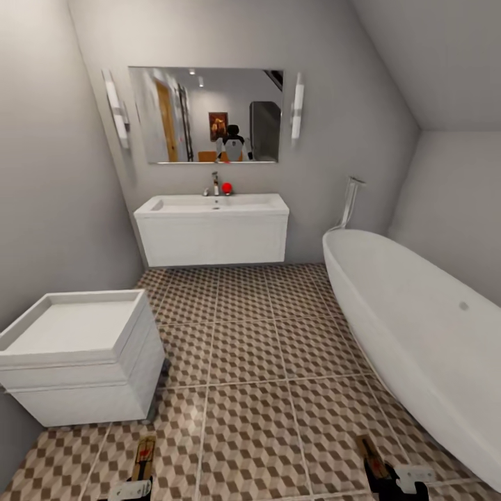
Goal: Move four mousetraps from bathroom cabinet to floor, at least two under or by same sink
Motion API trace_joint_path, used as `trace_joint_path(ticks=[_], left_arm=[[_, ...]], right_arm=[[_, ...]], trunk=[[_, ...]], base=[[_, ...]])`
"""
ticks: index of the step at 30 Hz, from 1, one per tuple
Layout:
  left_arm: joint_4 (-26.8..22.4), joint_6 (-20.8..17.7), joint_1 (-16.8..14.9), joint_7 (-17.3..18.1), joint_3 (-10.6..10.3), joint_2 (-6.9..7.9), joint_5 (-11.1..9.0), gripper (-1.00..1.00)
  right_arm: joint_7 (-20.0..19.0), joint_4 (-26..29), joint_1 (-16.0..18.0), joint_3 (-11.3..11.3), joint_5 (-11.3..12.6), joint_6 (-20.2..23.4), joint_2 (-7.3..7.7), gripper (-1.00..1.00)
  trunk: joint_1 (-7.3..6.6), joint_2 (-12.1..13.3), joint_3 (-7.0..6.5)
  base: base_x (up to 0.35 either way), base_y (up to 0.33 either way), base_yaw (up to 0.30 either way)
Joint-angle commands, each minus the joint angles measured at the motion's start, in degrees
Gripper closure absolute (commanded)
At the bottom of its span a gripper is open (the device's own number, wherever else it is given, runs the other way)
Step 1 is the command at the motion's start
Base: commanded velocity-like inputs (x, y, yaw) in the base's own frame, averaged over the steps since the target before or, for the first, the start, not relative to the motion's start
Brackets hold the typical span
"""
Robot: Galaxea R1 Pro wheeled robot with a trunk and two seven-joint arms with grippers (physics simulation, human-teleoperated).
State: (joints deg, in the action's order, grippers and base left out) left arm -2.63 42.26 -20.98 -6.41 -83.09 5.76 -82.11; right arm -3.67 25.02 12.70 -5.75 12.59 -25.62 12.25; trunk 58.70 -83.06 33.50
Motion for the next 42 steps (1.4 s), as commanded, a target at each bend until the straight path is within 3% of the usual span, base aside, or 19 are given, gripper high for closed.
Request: trace_joint_path(ticks=[1, 24, 42], left_arm=[[-0.2, 0.1, 0.0, -0.6, -0.5, 0.07, 0.0, 1.0], [-0.2, 0.1, 0.0, -0.5, -0.5, 0.04, 0.0, 1.0], [-0.2, 0.1, 0.0, -0.6, -0.5, 0.04, 0.0, 1.0]], right_arm=[[-0.3, -0.1, 0.0, -0.3, 0.8, -0.2, 0.05, 1.0], [-0.3, -0.1, 0.0, -0.3, 0.8, -0.2, -0.03, 1.0], [-0.3, -0.1, 0.0, -0.3, 0.8, -0.2, -0.03, 1.0]], trunk=[[0.03, 0.0, 0.05], [0.03, 0.0, 0.05], [0.03, 0.0, 0.05]], base=[[0.329, -0.106, 0.0], [0.315, -0.14, 0.047], [0.311, -0.012, 0.023]])
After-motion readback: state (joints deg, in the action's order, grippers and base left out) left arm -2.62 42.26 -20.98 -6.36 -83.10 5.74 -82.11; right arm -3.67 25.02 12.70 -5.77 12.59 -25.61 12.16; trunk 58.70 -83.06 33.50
